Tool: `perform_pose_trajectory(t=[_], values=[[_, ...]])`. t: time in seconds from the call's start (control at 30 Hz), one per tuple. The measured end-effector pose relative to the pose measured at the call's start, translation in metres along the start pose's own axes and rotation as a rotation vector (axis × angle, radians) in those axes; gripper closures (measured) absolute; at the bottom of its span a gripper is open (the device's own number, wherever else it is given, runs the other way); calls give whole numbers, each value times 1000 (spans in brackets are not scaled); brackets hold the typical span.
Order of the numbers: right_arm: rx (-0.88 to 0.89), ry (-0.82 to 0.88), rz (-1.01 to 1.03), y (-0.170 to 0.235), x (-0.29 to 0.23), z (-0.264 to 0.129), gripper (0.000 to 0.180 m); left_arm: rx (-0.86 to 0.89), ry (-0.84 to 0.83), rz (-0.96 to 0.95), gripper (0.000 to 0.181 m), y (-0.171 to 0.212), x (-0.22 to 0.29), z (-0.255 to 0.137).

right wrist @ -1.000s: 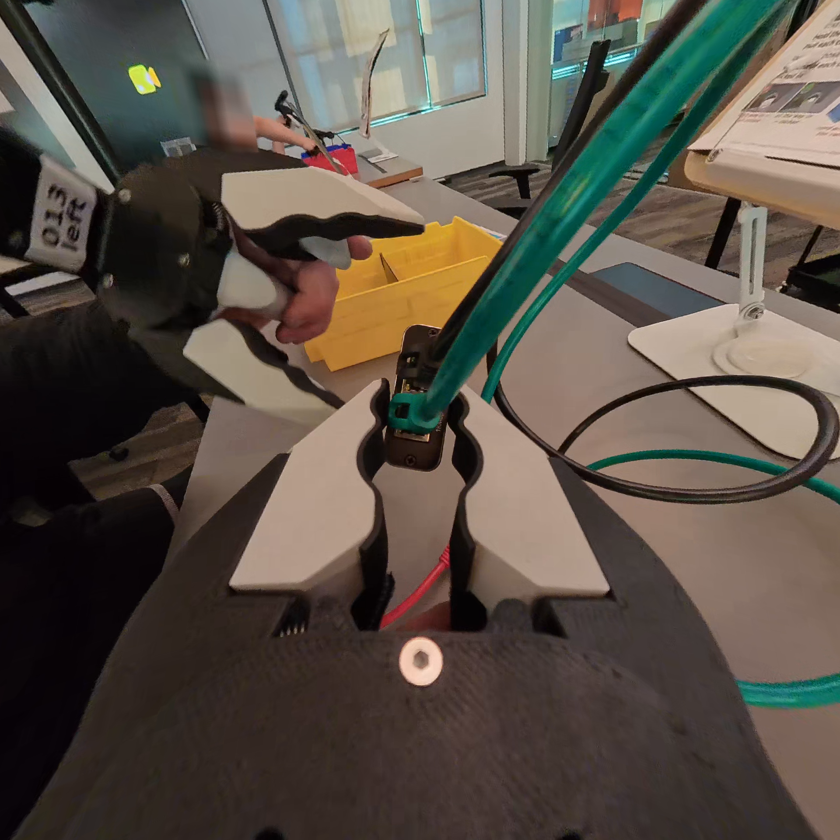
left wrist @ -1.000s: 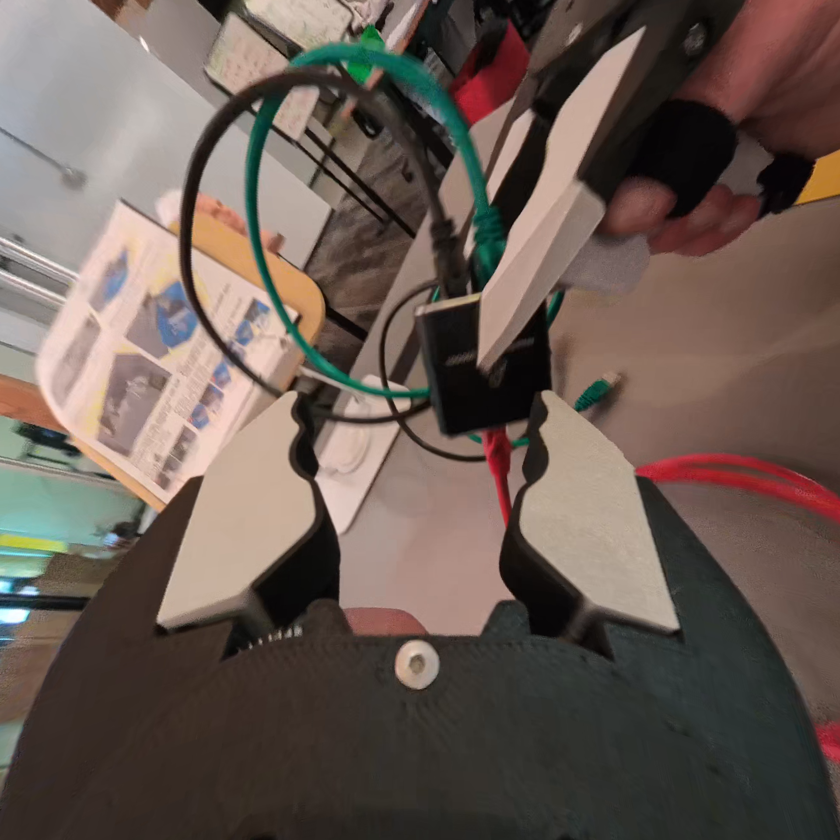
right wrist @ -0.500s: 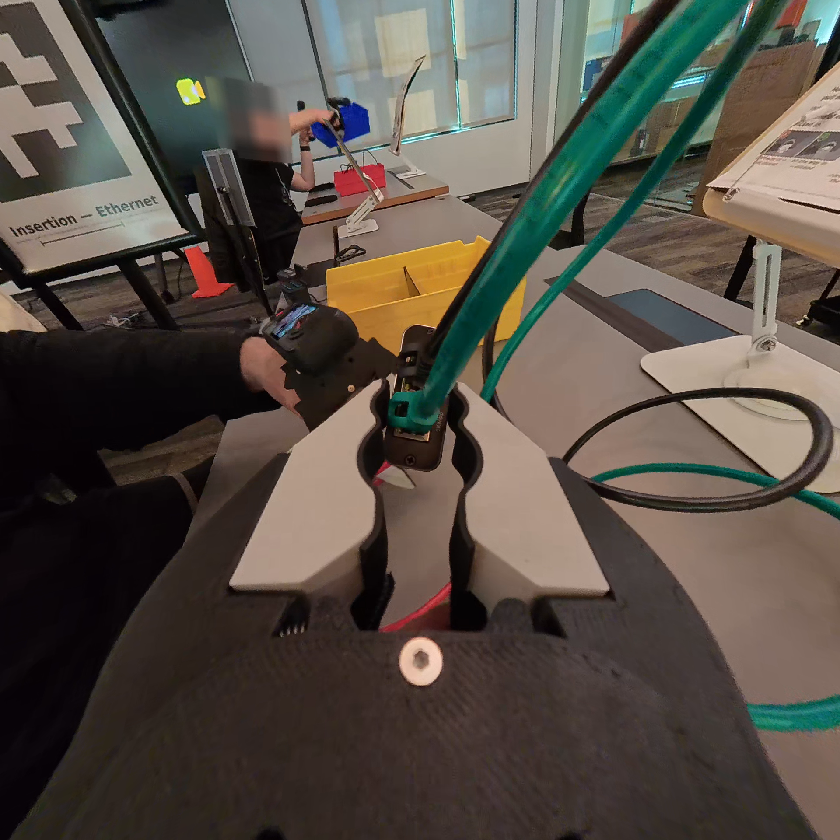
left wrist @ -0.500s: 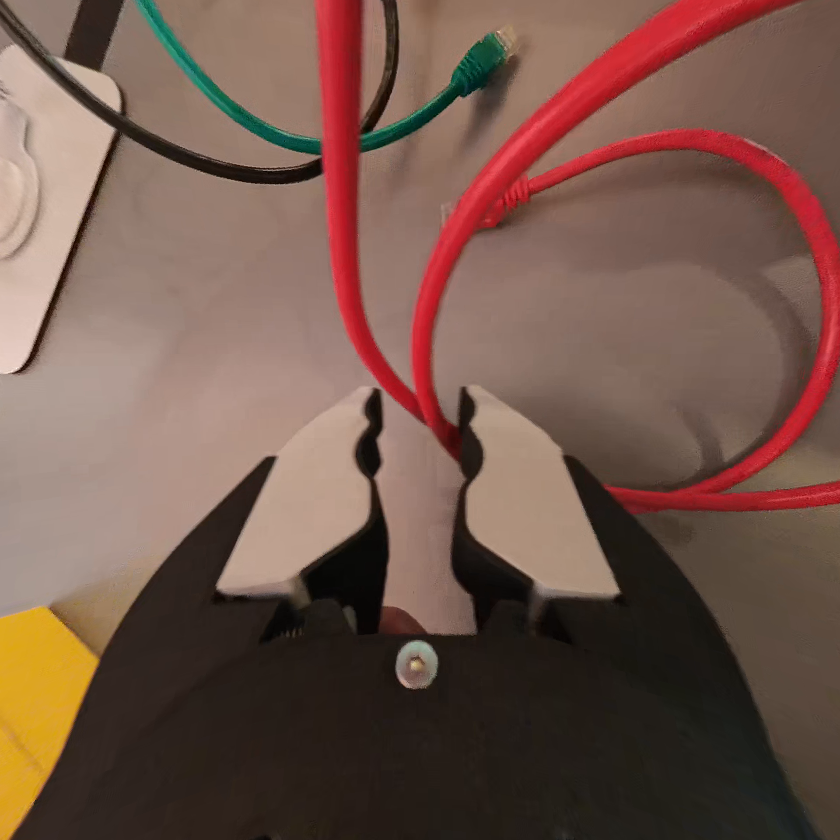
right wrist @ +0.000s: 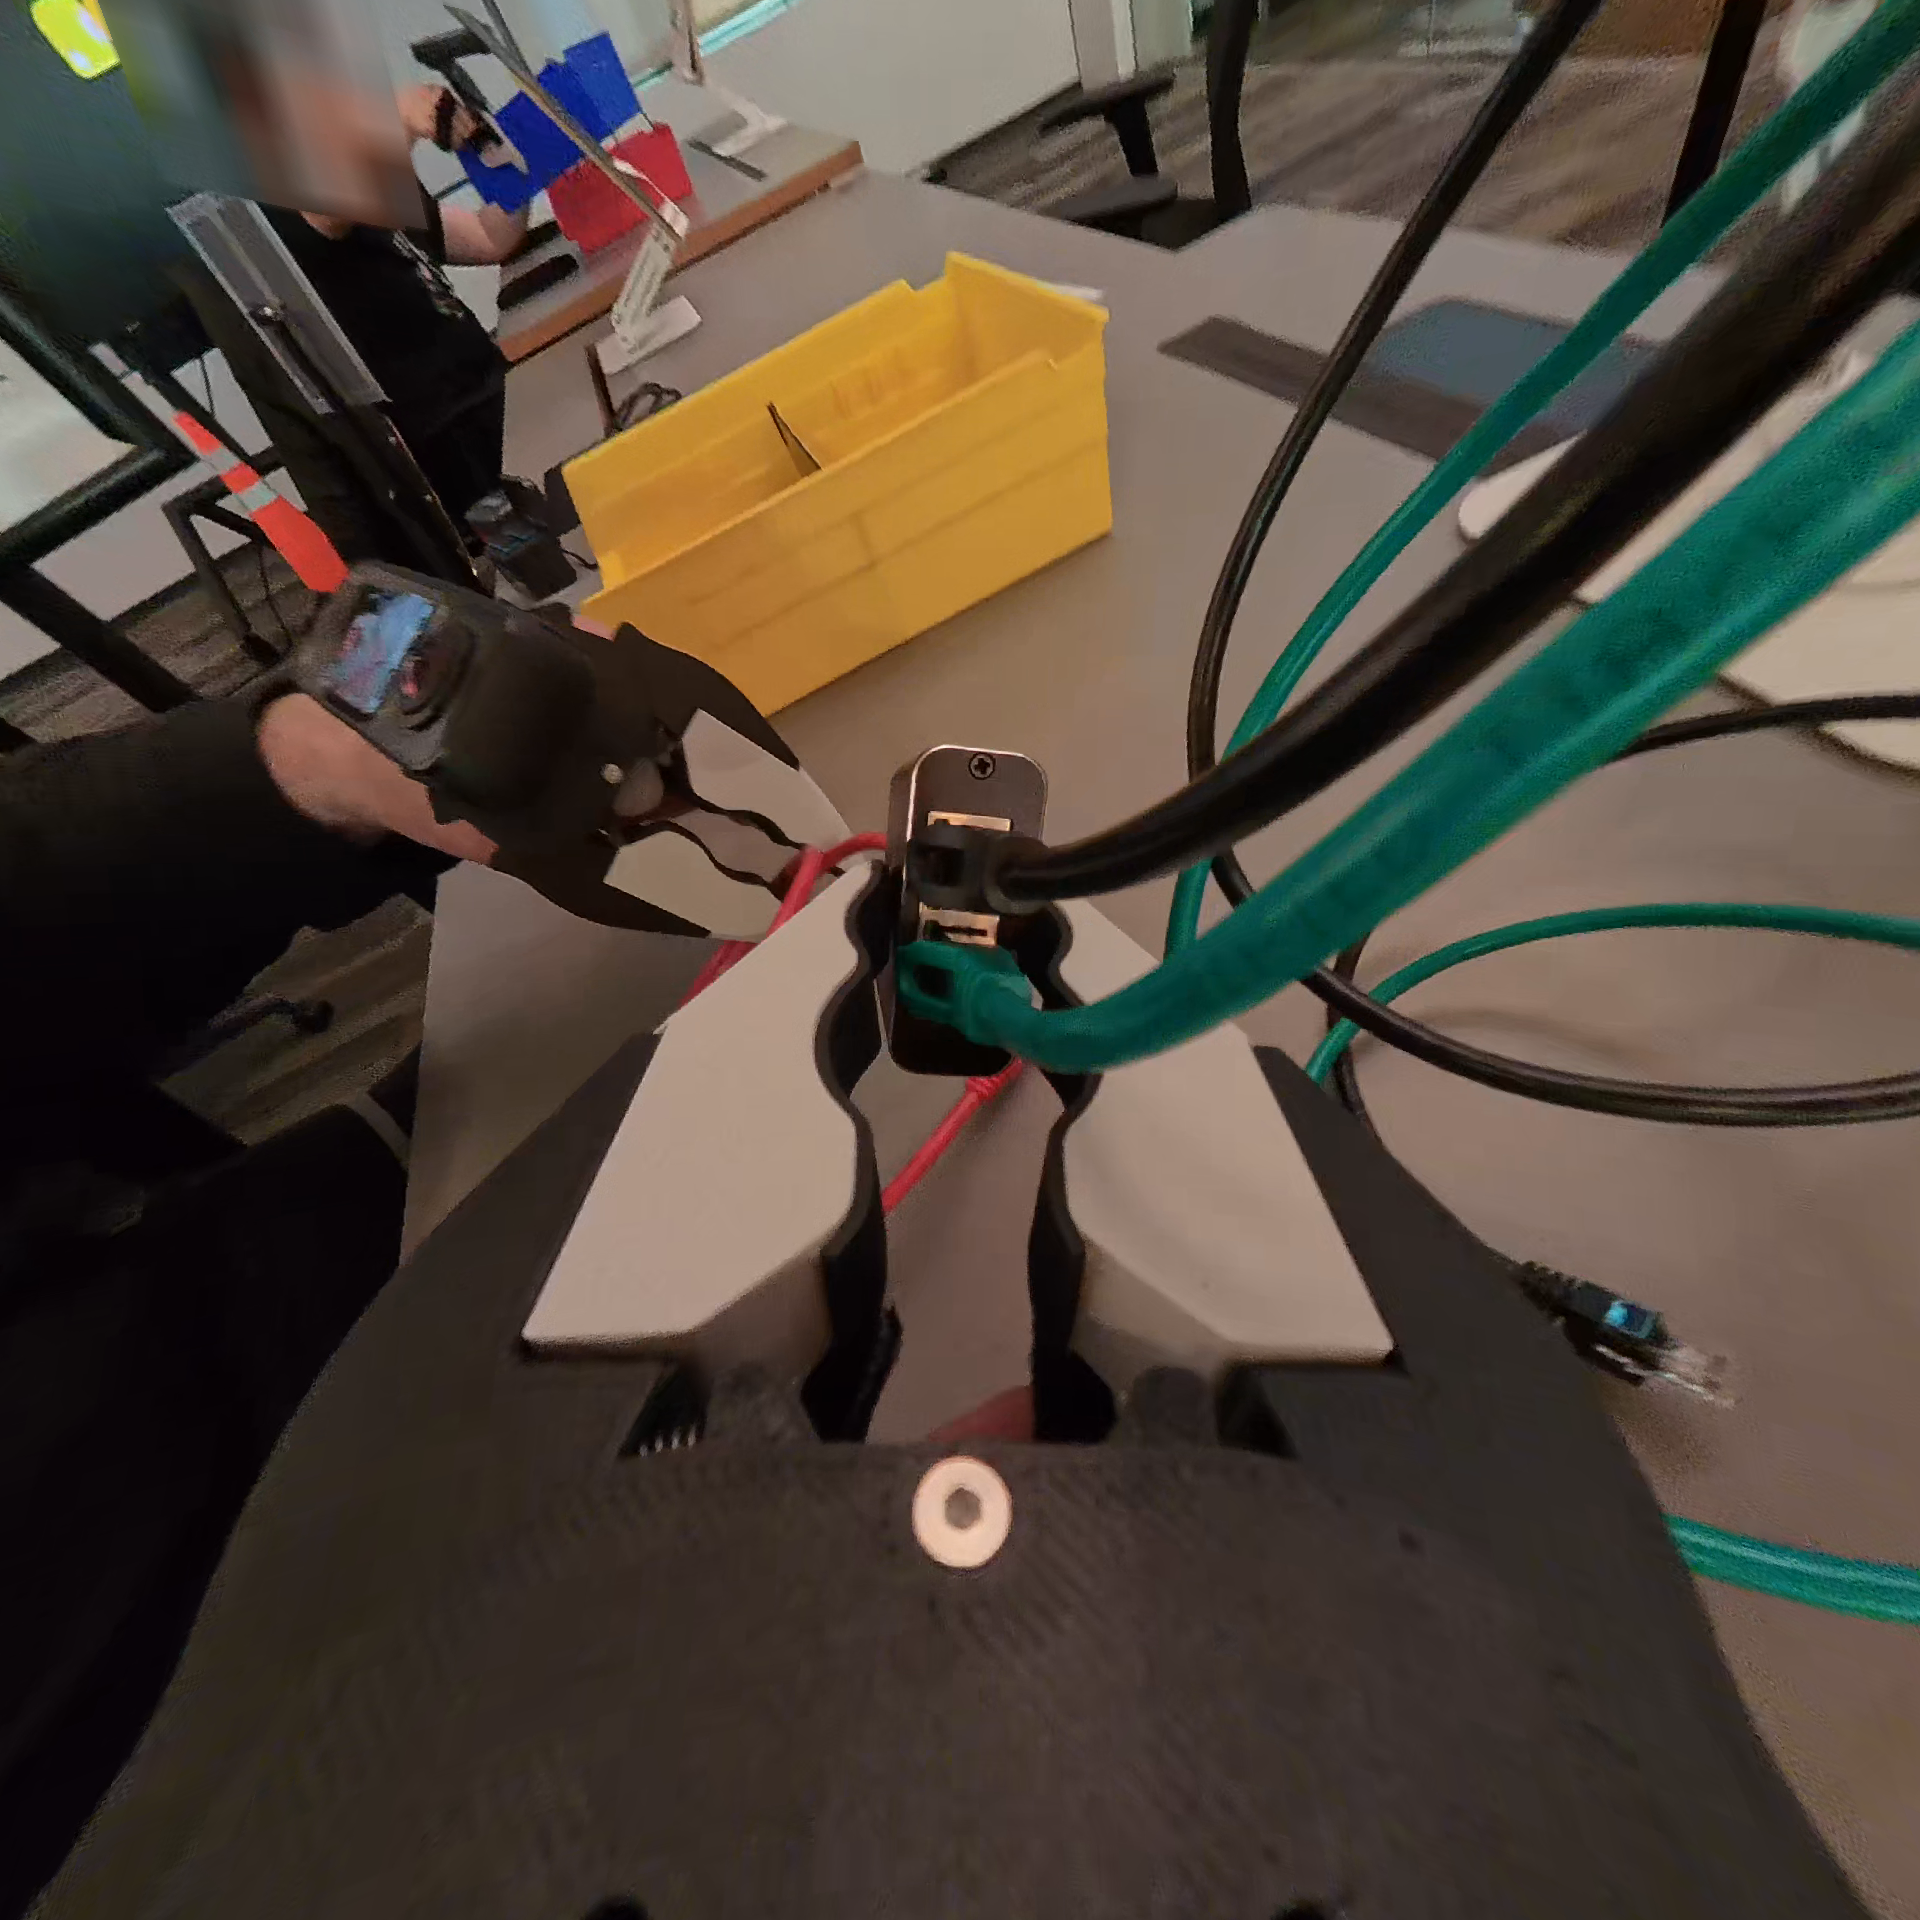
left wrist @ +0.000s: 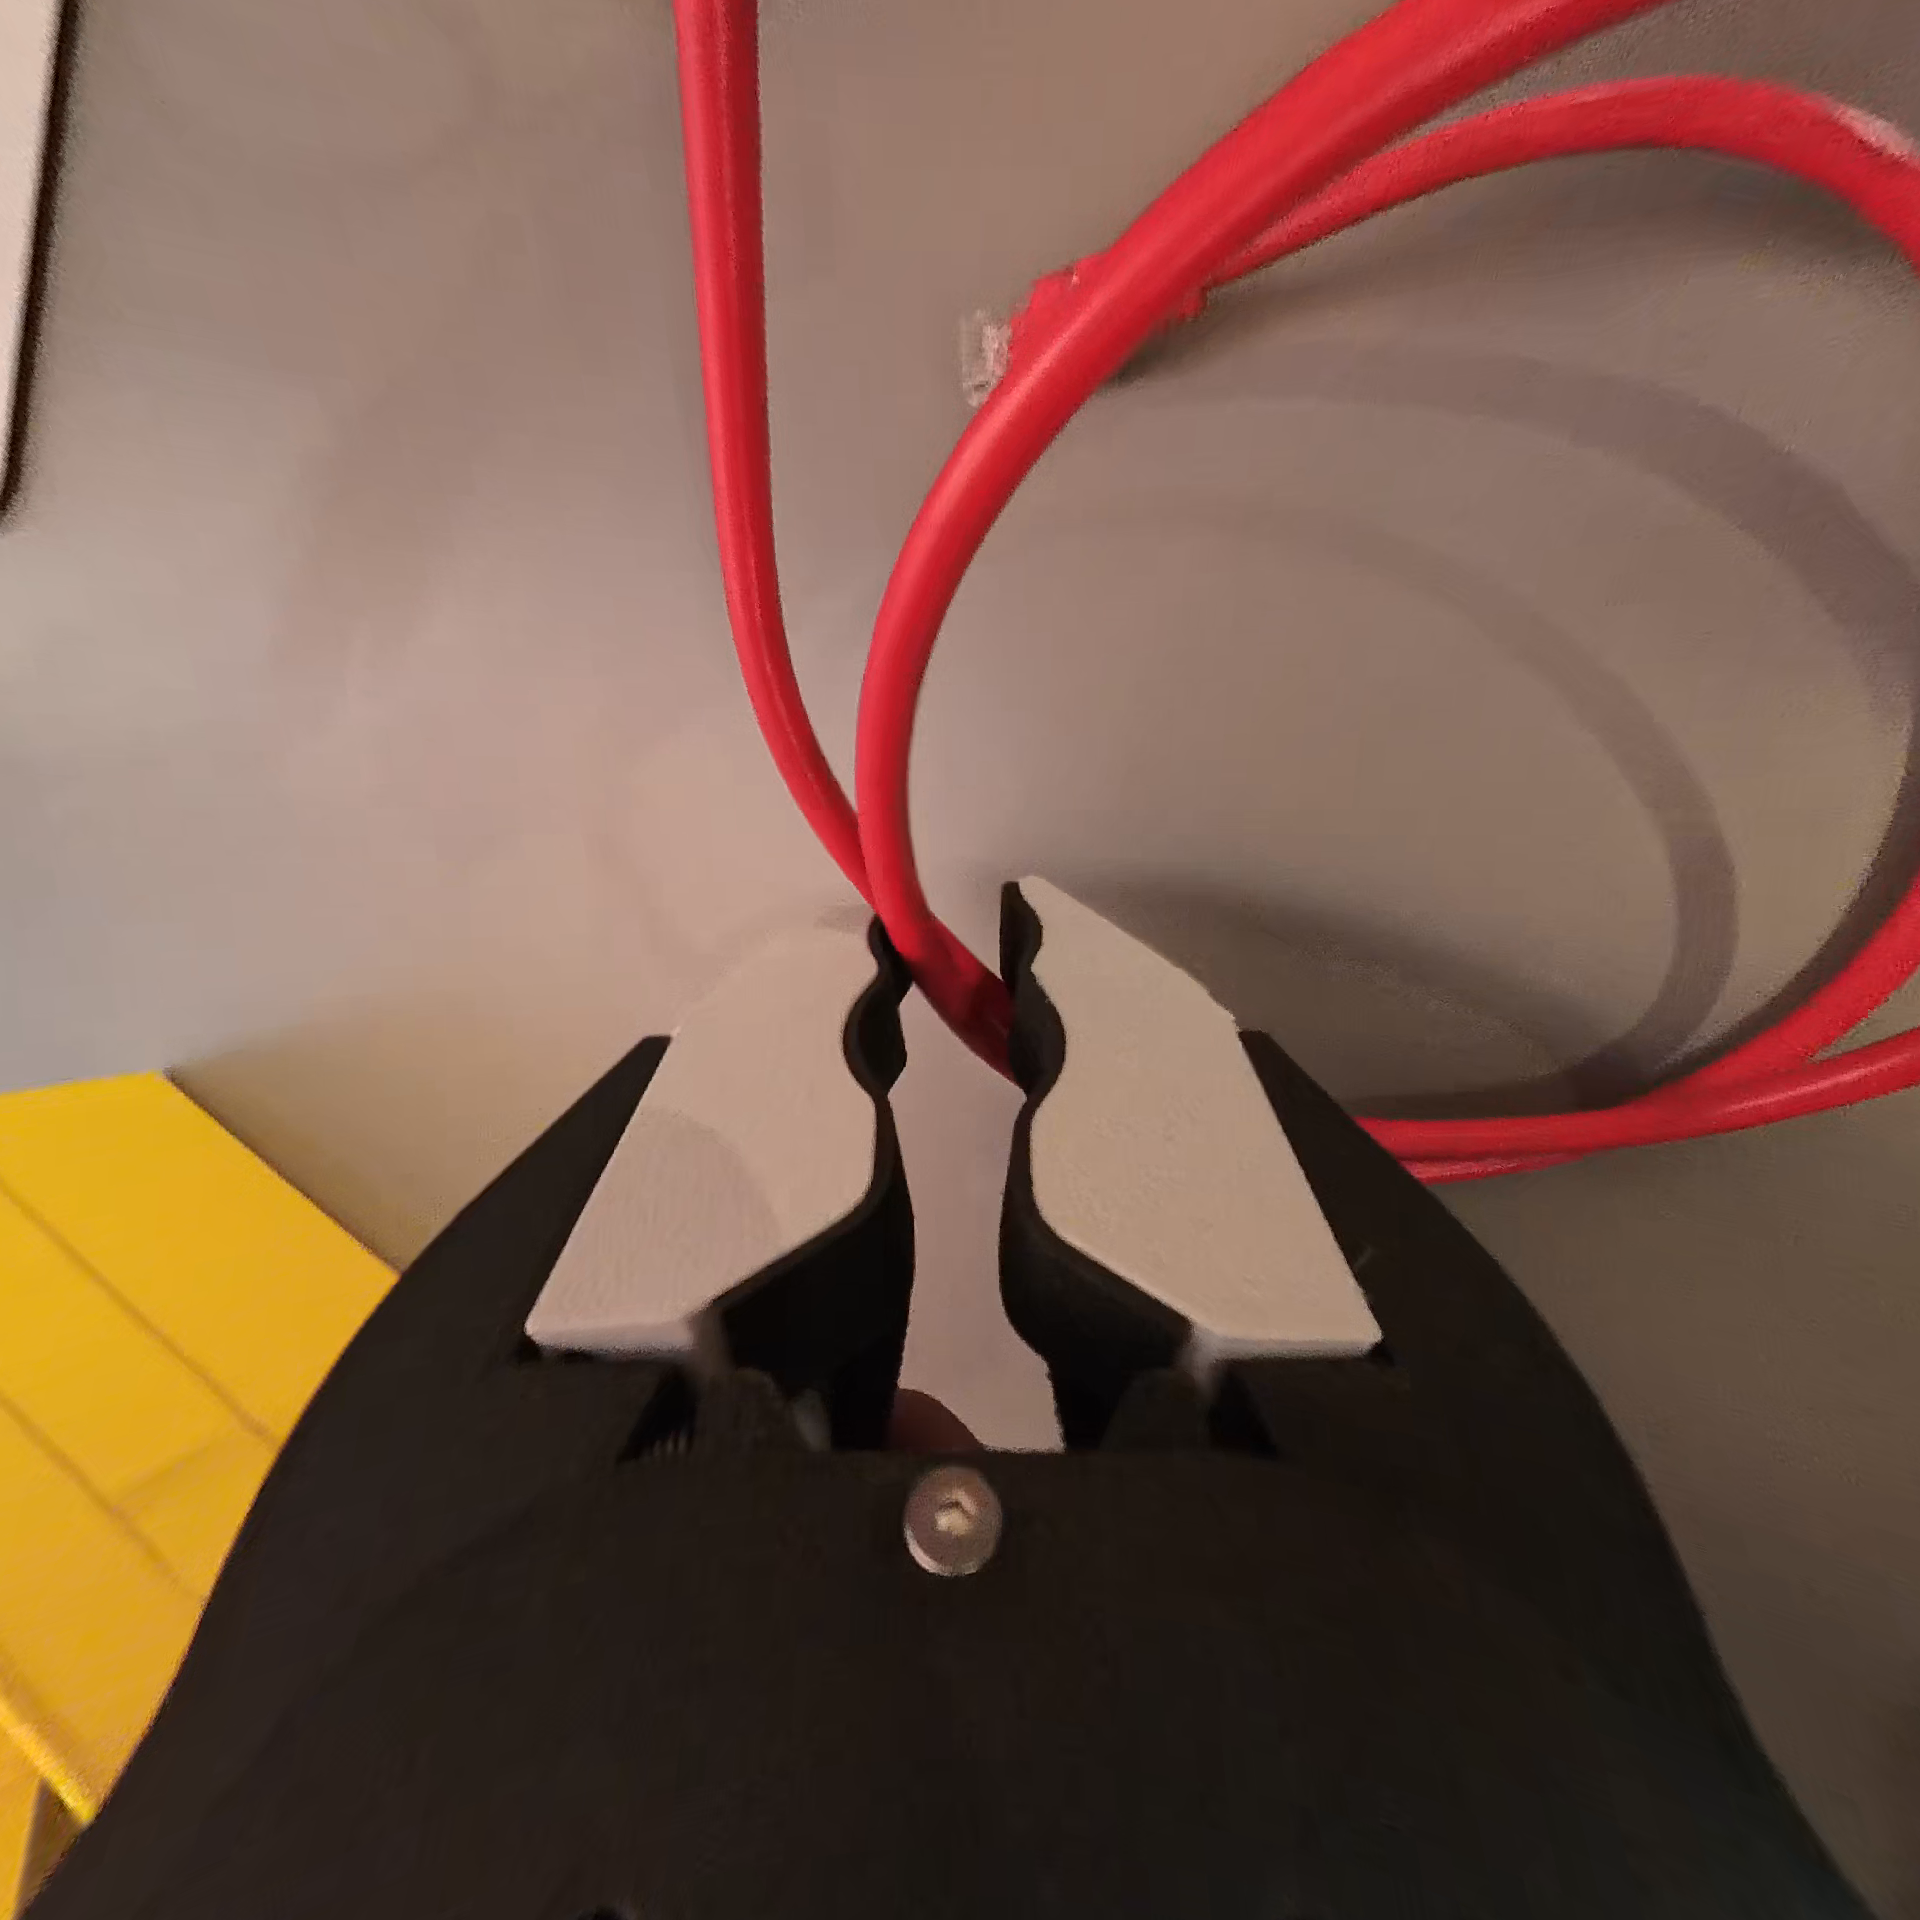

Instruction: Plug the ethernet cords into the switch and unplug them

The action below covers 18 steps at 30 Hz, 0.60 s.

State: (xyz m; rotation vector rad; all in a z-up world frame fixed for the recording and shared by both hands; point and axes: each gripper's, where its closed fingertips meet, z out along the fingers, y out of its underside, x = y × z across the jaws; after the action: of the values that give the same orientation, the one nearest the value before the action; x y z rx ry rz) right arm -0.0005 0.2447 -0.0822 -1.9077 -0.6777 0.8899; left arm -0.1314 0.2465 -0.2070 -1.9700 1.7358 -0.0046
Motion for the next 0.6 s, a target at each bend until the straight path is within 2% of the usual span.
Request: perform_pose_trajectory(t=[0.2,0.33,0.6], values=[[-59,27,123,32,10,35,154,-62,6,-56,166,34,6,-3],[-93,50,164,49,19,45,150,-52,12,-87,166,40,9,-6],[-189,112,182,71,35,46,112,-43,10,-101,167,39,9,-9]])
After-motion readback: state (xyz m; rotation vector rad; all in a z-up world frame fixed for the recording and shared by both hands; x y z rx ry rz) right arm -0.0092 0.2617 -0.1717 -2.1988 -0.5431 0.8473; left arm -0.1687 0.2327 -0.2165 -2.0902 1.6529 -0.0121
